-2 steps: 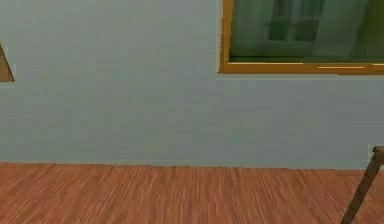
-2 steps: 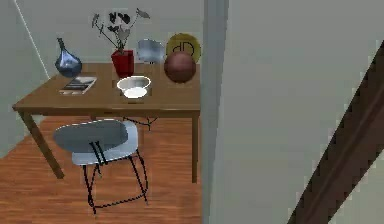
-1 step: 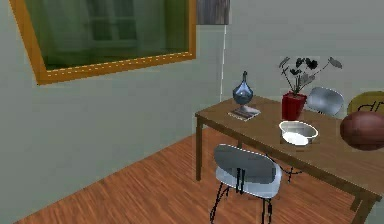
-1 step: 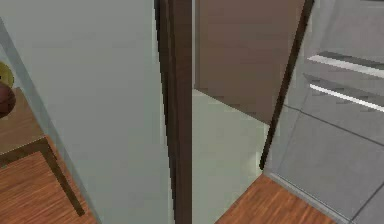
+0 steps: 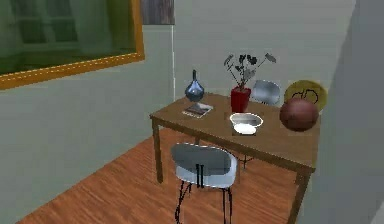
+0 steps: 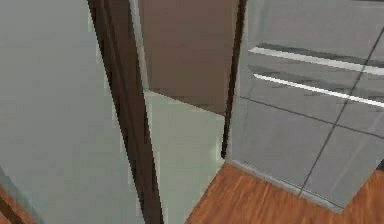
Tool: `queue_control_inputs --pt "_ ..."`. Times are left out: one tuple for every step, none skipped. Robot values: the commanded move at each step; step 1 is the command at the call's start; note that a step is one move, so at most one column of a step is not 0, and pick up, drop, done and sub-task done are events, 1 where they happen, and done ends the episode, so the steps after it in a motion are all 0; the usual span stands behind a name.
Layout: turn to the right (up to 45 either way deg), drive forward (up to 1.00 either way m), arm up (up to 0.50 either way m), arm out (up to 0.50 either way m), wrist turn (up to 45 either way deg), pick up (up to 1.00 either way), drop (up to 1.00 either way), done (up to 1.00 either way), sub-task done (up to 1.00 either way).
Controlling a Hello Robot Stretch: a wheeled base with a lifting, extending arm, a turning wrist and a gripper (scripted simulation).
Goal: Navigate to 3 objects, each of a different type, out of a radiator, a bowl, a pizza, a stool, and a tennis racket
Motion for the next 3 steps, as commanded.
queue_control_inputs --pt "0.0 0.45 0.0 0.0 0.0 0.0 0.0 0.0 0.0" --pt "24.0 0.0 0.0 0.0 0.0 0.0 0.0 0.0 0.0" --pt "0.0 0.0 0.0 0.0 0.0 0.0 0.0 1.0 0.0"
